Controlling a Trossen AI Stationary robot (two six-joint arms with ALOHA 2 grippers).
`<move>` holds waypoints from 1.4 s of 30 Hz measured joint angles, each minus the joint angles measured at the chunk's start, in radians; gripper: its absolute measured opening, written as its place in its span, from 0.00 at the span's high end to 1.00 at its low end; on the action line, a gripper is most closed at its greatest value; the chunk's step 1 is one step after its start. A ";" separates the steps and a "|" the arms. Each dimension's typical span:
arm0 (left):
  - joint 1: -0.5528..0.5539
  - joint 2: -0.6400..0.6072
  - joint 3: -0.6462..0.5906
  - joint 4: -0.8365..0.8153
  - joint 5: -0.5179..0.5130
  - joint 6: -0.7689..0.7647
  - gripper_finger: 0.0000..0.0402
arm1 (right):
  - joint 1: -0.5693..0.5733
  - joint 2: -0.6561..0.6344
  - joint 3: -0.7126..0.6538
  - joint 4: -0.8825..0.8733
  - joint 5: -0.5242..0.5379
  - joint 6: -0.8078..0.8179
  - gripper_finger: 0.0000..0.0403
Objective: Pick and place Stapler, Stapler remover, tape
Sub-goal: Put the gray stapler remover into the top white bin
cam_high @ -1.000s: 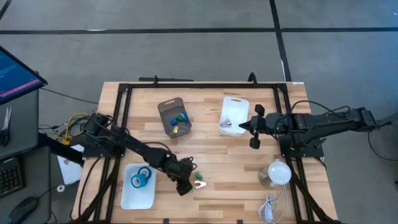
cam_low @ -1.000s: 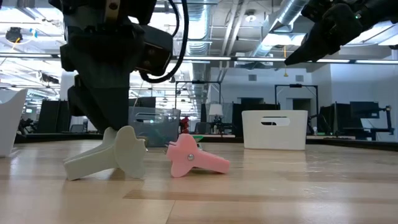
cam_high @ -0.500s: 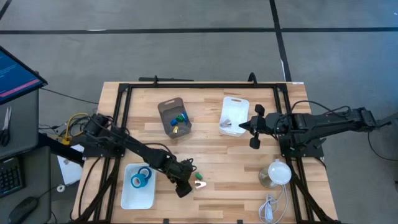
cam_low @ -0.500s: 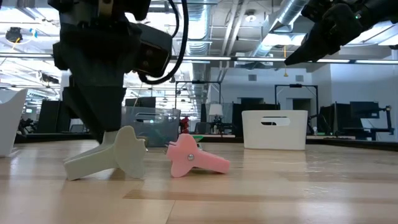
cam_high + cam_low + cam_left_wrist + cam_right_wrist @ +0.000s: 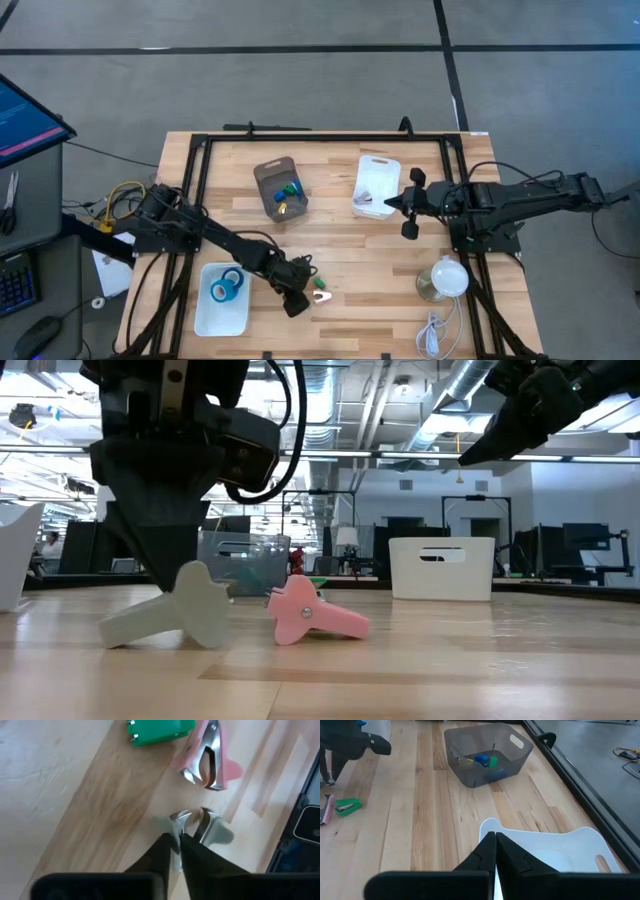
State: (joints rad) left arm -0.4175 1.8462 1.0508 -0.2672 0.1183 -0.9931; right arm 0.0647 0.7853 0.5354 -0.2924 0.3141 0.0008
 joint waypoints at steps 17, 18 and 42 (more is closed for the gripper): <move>0.034 -0.038 0.004 0.003 -0.022 0.123 0.99 | 0.000 0.000 0.000 -0.019 -0.001 0.011 1.00; 0.040 -0.051 0.004 0.000 -0.024 0.133 0.99 | 0.000 0.000 0.000 -0.021 -0.001 0.011 1.00; 0.195 -0.598 0.002 -0.334 -0.617 0.533 1.00 | 0.000 0.000 0.000 -0.001 0.001 0.051 1.00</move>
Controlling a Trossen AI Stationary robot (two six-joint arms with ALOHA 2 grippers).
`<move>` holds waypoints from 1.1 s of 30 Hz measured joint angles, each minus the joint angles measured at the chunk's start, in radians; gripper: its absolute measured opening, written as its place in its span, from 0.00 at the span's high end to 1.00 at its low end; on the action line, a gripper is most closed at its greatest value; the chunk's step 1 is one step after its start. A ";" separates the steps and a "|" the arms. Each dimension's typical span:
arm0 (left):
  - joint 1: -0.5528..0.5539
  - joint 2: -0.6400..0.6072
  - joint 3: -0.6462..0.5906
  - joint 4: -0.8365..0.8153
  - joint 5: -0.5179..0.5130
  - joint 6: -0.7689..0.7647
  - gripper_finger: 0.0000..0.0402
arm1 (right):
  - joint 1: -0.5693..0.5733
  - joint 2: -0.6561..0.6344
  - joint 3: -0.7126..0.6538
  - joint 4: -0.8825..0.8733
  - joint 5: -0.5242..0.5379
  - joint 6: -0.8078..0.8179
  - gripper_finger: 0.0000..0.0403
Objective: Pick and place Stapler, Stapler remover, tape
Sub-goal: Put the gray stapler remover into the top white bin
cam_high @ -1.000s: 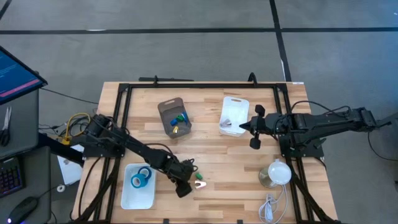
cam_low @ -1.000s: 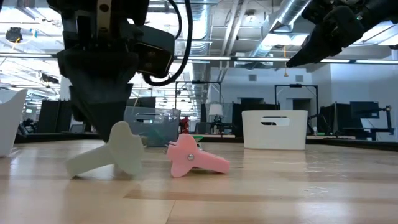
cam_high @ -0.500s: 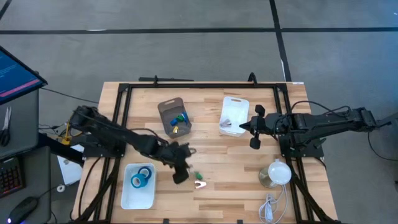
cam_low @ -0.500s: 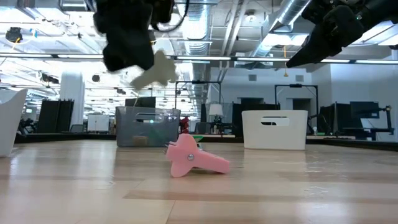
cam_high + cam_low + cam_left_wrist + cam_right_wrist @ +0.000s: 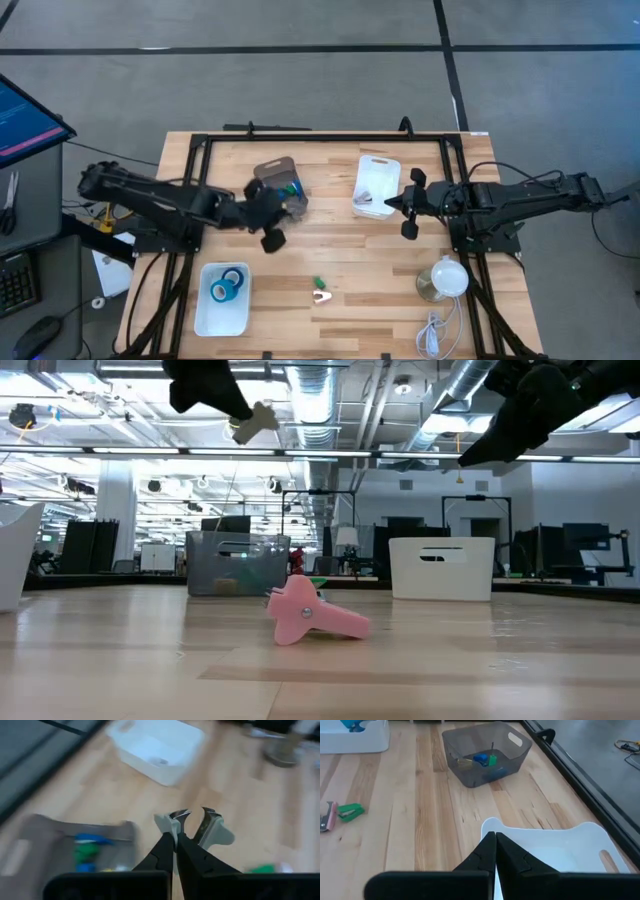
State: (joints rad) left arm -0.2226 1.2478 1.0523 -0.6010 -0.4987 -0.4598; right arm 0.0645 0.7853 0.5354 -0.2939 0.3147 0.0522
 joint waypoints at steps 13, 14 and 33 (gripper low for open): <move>0.195 0.002 -0.001 0.114 0.064 0.196 1.00 | 0.002 0.000 0.000 0.003 0.080 0.001 1.00; 0.199 0.006 -0.001 0.135 0.077 0.215 1.00 | 0.002 0.000 0.000 0.006 0.083 0.001 1.00; 0.461 0.395 -0.001 0.774 0.512 0.404 1.00 | 0.098 -0.002 0.000 0.021 0.339 0.063 1.00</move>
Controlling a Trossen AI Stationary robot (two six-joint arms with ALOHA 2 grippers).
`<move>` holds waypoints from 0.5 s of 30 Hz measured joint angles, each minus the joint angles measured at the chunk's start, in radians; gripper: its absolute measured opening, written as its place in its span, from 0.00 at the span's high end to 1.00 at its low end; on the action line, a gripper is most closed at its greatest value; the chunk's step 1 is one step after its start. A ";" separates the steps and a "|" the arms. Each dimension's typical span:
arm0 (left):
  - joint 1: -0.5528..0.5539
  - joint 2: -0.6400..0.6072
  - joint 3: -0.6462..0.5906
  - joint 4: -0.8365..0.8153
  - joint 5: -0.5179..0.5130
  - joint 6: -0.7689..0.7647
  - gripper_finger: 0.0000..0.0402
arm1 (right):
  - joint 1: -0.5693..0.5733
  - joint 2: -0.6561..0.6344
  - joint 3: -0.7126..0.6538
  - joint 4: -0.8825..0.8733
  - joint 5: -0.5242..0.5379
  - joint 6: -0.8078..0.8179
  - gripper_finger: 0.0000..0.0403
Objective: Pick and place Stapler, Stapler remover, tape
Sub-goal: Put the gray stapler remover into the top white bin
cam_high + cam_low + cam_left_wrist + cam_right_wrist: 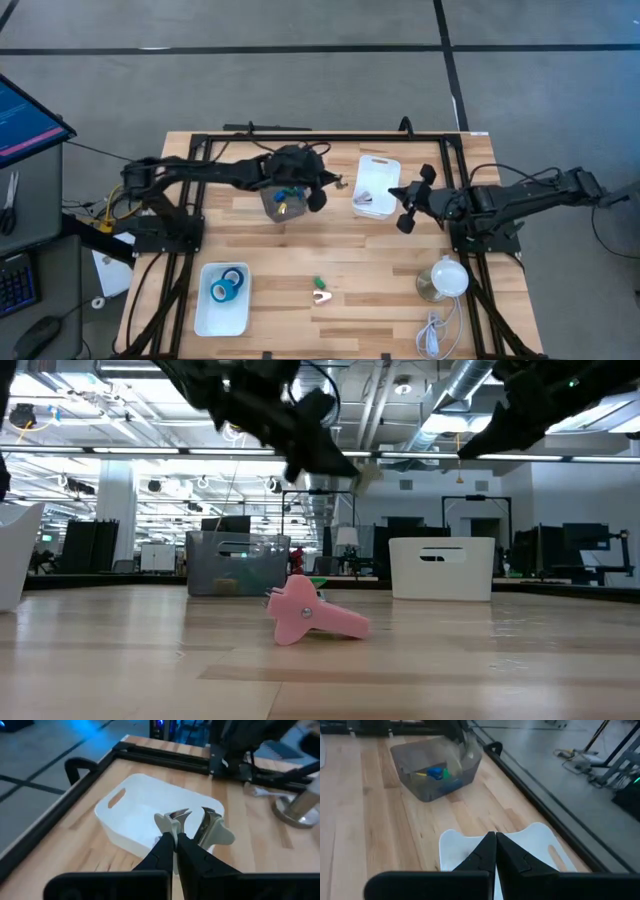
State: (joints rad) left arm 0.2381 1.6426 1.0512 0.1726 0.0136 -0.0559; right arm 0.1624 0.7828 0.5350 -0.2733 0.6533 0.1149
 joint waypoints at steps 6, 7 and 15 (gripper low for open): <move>0.030 0.141 0.008 0.244 0.139 -0.055 1.00 | 0.034 -0.007 0.000 0.034 0.032 -0.010 1.00; 0.032 0.156 0.019 0.245 0.154 -0.055 1.00 | 0.035 -0.007 0.000 0.035 0.032 -0.010 1.00; 0.021 0.252 0.095 0.236 0.180 -0.055 1.00 | 0.027 -0.011 0.000 0.034 0.046 -0.010 1.00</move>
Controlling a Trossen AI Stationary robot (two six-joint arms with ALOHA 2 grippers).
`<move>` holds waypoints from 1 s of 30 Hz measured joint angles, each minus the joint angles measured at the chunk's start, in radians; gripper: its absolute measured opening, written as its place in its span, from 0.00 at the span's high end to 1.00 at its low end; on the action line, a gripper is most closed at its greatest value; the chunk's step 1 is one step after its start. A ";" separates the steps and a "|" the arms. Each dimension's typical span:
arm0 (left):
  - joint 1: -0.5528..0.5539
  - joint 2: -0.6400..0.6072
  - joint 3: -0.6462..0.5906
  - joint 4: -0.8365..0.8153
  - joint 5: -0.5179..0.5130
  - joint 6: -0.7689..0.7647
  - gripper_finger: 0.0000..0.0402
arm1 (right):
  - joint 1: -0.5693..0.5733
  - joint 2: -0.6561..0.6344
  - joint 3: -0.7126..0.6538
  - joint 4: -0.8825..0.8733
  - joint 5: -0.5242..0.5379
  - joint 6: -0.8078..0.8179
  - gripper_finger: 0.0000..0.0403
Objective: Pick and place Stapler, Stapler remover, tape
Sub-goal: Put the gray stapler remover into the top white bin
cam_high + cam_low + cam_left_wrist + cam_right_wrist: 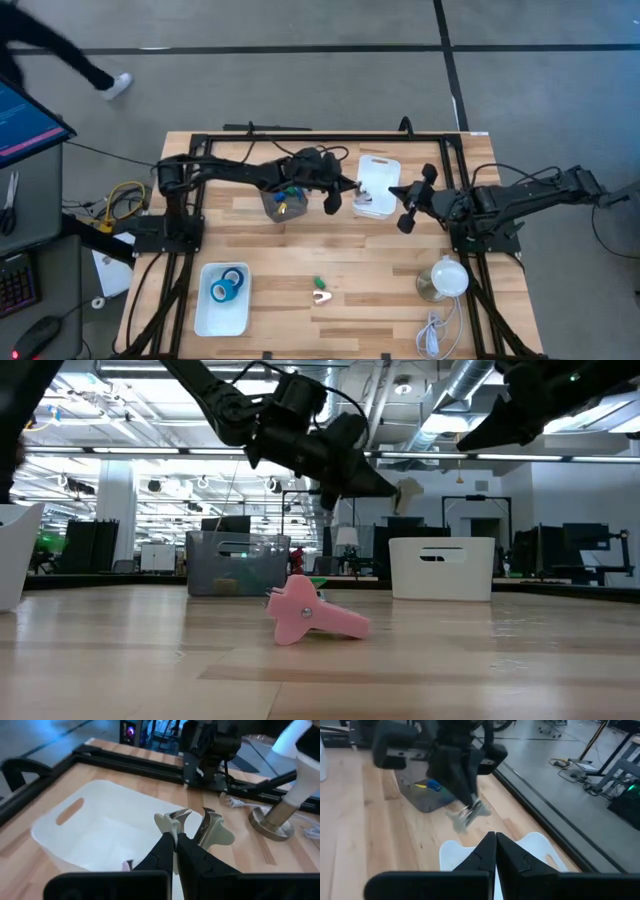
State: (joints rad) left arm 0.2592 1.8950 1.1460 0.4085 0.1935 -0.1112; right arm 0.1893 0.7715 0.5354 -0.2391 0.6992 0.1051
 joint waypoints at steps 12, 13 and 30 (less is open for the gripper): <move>0.000 0.080 0.013 -0.007 -0.001 -0.006 1.00 | -0.001 0.000 0.000 0.001 0.008 0.000 1.00; 0.002 0.085 0.014 0.000 -0.001 -0.006 1.00 | -0.001 0.000 0.000 0.001 0.008 0.000 1.00; 0.003 0.110 0.018 0.025 -0.002 -0.021 0.93 | -0.001 0.000 0.000 0.008 0.008 0.000 1.00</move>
State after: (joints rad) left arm 0.2623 2.0048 1.1641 0.4335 0.1920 -0.1318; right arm 0.1879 0.7719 0.5354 -0.2310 0.7074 0.1055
